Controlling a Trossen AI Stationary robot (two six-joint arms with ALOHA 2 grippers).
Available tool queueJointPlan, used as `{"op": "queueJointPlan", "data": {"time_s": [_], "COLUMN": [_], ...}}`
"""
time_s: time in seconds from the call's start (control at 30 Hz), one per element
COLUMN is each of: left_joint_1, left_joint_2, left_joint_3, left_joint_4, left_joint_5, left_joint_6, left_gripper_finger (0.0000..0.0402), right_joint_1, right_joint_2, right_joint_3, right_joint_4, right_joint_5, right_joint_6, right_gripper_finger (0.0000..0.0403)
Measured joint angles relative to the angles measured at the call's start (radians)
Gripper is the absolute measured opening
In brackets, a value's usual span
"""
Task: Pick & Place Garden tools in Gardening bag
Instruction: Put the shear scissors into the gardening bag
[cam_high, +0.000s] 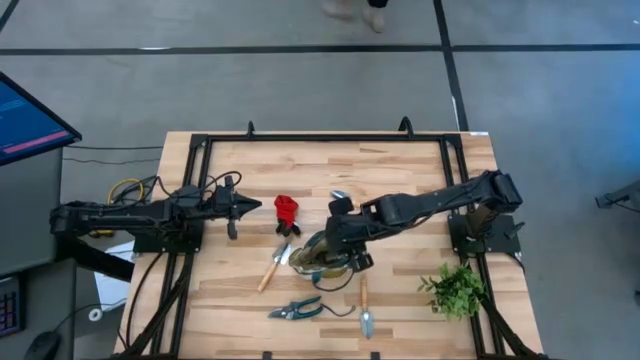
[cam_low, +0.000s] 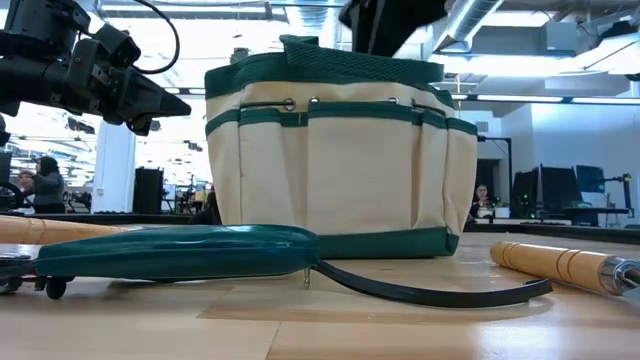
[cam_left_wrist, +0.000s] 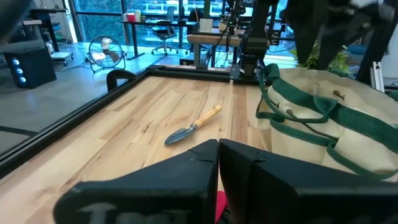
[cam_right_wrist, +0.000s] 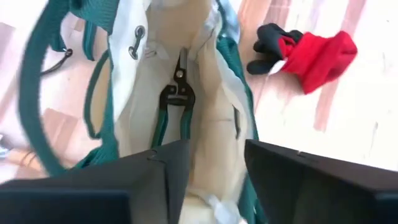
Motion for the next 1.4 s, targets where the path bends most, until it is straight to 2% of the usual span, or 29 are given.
{"op": "queueJointPlan", "data": {"time_s": [0.17, 0.3, 0.47, 0.73, 0.9, 1.13, 1.23, 1.4], "left_joint_1": [0.000, 0.000, 0.000, 0.000, 0.000, 0.000, 0.000, 0.000], "left_joint_2": [0.000, 0.000, 0.000, 0.000, 0.000, 0.000, 0.000, 0.000], "left_joint_3": [0.000, 0.000, 0.000, 0.000, 0.000, 0.000, 0.000, 0.000], "left_joint_4": [0.000, 0.000, 0.000, 0.000, 0.000, 0.000, 0.000, 0.004], "left_joint_5": [0.000, 0.004, 0.004, 0.010, 0.077, 0.148, 0.148, 0.148], "left_joint_6": [0.000, 0.000, 0.000, 0.000, -0.001, -0.008, -0.008, -0.026], "left_gripper_finger": [0.0002, 0.0002, 0.0002, 0.0002, 0.0002, 0.0002, 0.0002, 0.0002], "right_joint_1": [0.001, 0.009, 0.039, 0.081, 0.098, 0.134, 0.137, 0.128], "right_joint_2": [0.000, 0.000, 0.000, 0.000, -0.003, -0.069, -0.148, -0.329], "right_joint_3": [0.077, 0.081, 0.061, 0.040, 0.040, 0.026, -0.060, -0.307], "right_joint_4": [-0.142, -0.202, -0.234, -0.238, -0.252, -0.227, -0.131, 0.122], "right_joint_5": [-0.008, -0.013, -0.042, -0.041, -0.034, 0.096, 0.120, 0.120], "right_joint_6": [0.092, 0.183, 0.204, 0.284, 0.335, 0.371, 0.372, 0.372], "right_gripper_finger": [0.0093, 0.0062, 0.0007, 0.0001, 0.0001, 0.0000, 0.0000, 0.0000]}}
